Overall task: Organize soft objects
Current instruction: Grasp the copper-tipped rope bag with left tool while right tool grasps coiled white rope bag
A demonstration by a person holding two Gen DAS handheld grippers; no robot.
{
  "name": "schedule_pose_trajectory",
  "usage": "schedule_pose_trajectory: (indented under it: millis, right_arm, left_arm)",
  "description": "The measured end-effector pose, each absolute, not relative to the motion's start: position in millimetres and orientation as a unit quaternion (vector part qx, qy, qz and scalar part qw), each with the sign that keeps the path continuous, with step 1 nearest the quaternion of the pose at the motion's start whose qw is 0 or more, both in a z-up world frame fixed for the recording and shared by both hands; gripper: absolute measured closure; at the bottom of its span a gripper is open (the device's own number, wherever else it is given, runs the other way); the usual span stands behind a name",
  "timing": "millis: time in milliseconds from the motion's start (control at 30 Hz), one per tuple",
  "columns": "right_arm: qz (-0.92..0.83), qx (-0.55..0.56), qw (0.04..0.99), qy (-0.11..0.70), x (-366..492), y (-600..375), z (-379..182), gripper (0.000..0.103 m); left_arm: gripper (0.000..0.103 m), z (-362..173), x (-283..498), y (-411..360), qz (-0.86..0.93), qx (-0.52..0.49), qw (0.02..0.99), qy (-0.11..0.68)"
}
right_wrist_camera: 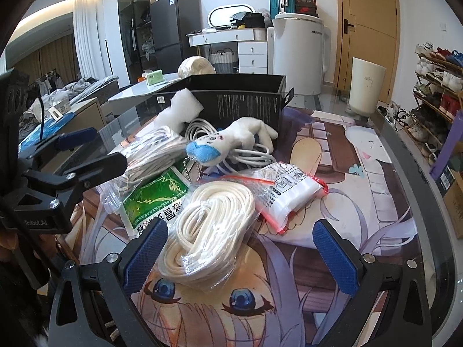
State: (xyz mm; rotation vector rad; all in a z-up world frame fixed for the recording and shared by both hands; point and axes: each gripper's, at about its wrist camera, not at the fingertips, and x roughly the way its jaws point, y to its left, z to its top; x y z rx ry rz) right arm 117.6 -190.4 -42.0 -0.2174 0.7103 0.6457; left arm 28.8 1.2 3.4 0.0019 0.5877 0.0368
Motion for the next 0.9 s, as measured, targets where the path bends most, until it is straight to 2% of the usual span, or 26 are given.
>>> schedule_pose_trajectory:
  millis: [567,900]
  right_arm:
    - [0.290,-0.105,0.879,0.363,119,-175,-51,0.005]
    - [0.275,-0.119,0.882,0.364,116,-172,-53,0.019]
  left_arm:
    - [0.000,-5,57,7,0.014,-0.014,0.939,0.343]
    - [0.000,-9,67,8,0.027,-0.018,0.932,0.361]
